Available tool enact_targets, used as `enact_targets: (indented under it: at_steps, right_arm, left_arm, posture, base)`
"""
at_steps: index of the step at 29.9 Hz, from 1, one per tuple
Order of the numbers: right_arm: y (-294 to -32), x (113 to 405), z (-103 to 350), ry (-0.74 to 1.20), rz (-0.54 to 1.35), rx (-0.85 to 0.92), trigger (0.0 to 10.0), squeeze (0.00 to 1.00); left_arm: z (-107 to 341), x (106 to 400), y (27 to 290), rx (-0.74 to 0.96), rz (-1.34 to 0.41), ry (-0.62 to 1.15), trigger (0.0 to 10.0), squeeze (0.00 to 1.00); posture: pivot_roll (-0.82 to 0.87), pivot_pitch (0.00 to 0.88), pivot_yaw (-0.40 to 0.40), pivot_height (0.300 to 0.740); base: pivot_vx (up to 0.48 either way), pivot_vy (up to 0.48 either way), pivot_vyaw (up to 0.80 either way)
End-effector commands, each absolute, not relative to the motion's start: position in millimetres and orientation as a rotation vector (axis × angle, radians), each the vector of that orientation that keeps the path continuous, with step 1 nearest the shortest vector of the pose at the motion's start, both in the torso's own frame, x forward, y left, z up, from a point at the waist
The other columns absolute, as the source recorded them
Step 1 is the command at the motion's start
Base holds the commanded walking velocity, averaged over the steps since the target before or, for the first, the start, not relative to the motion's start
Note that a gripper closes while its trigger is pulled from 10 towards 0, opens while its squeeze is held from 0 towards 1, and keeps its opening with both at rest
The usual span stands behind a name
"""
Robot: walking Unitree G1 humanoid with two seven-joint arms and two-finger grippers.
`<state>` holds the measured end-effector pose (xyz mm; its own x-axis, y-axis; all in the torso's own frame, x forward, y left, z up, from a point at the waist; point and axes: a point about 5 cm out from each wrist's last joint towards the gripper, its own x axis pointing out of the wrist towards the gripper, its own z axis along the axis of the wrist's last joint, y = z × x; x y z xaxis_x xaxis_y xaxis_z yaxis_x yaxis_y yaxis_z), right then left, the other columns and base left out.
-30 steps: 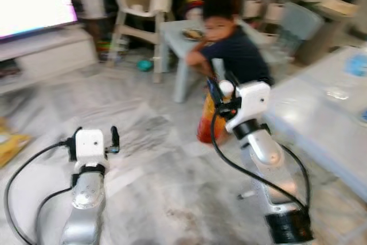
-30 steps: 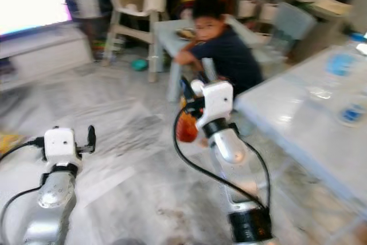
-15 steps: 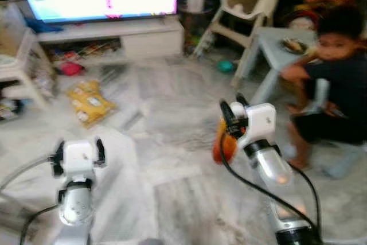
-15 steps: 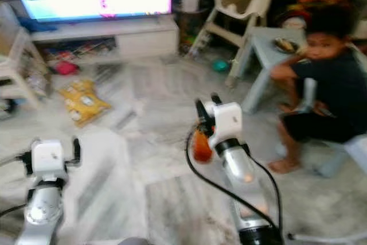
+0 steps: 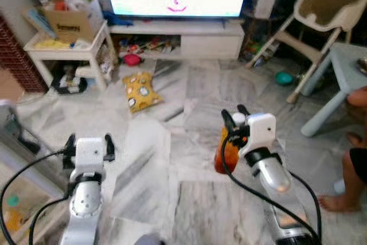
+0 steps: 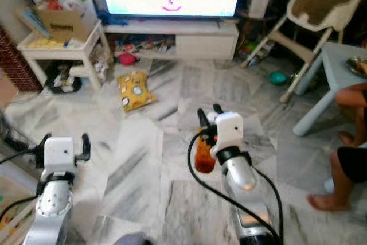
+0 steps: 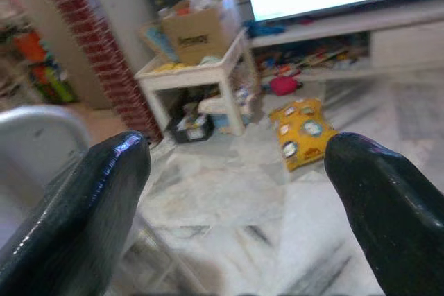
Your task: Restocking fridge
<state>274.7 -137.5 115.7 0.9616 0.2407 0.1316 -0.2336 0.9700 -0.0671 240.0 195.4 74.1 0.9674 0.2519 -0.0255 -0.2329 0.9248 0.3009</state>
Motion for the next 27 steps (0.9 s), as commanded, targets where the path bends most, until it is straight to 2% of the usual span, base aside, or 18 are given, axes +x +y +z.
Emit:
enact_targets:
  at_steps: [1,6,12,21,27]
  right_arm:
    - [-134,278,123,-0.176,0.252,-0.049,10.0,0.00]
    - [-140,280,121,-0.168,0.240,-0.053,10.0,0.00]
    - [-132,285,123,-0.176,0.266,-0.059,10.0,0.00]
    - [-156,276,106,-0.117,0.152,-0.085,10.0,0.00]
    - [-170,274,103,-0.108,0.094,-0.093,10.0,0.00]
  left_arm:
    - [73,239,199,0.311,0.263,0.074,10.0,0.00]
    - [76,241,198,0.328,0.280,0.060,10.0,0.00]
    - [78,237,209,0.334,0.334,0.068,10.0,0.00]
    - [71,236,193,0.312,0.254,0.071,10.0,0.00]
    - [64,224,198,0.318,0.245,0.106,10.0,0.00]
  posture:
    - [0.08,0.000,-0.029,0.740]
    - [0.12,0.000,-0.039,0.740]
    - [0.16,0.000,-0.061,0.740]
    - [0.12,0.000,-0.054,0.740]
    - [0.11,0.000,-0.050,0.740]
  base:
    - [0.000,0.000,0.80]
    - [0.000,0.000,0.80]
    - [0.000,0.000,0.79]
    - [0.000,0.000,0.79]
    - [0.000,0.000,0.79]
